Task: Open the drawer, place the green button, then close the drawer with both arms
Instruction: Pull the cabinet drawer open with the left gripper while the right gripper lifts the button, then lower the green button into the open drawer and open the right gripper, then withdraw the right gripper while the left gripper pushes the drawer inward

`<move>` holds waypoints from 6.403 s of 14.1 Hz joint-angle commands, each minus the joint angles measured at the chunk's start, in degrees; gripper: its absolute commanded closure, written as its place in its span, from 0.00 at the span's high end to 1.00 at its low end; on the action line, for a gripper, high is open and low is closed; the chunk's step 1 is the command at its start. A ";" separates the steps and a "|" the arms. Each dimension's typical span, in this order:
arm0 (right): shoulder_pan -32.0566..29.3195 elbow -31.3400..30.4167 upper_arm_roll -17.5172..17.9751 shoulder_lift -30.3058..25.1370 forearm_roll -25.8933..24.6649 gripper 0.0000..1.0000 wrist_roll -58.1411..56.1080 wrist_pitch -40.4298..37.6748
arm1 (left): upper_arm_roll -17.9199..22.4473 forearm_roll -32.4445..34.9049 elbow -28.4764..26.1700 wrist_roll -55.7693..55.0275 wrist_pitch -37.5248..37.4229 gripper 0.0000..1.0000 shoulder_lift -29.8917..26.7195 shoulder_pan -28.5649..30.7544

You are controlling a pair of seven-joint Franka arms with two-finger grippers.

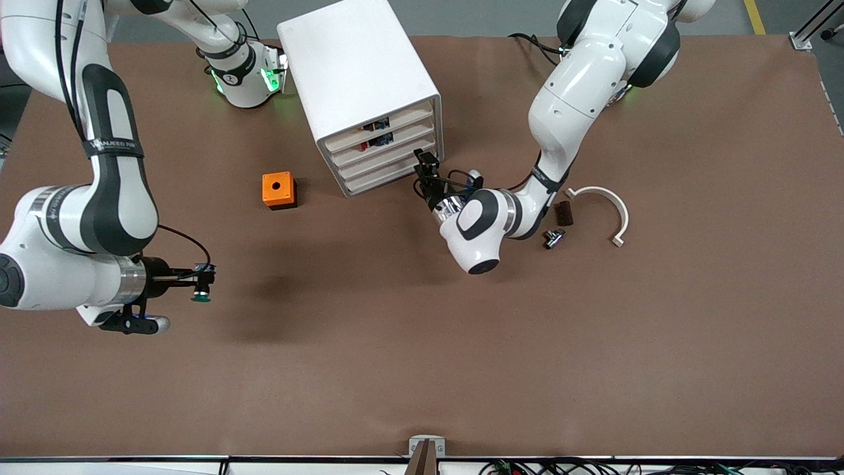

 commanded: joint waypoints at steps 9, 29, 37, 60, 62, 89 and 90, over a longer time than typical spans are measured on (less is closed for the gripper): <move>6.52 -0.55 0.80 -11.65 0.65 0.00 31.77 -7.89 | 0.20 -2.46 1.18 -0.47 0.09 0.24 2.09 -4.18; 24.10 -7.66 0.80 -18.86 -1.11 0.00 68.61 -0.96 | 0.91 -2.46 1.97 -0.47 2.89 0.13 1.74 1.61; 29.20 -16.00 0.80 -18.86 -3.39 0.00 76.27 11.86 | 0.91 -2.46 3.99 0.14 5.80 0.18 1.65 6.01; 45.98 -38.16 0.89 -13.16 -3.39 0.00 96.47 51.77 | 4.69 7.54 10.32 53.66 10.71 1.00 -4.67 7.25; 46.16 -38.16 0.89 -12.19 -3.39 0.00 97.10 52.66 | 4.77 11.75 10.23 56.03 14.75 1.00 -5.81 6.02; 15.25 -25.33 -0.52 -25.98 -3.31 1.00 33.25 16.64 | 4.51 50.01 7.42 54.90 28.30 1.00 -8.89 -10.85; 13.57 -25.33 -0.52 -26.59 -3.31 1.00 29.12 15.93 | 4.42 50.01 7.42 54.81 28.21 1.00 -8.98 -11.47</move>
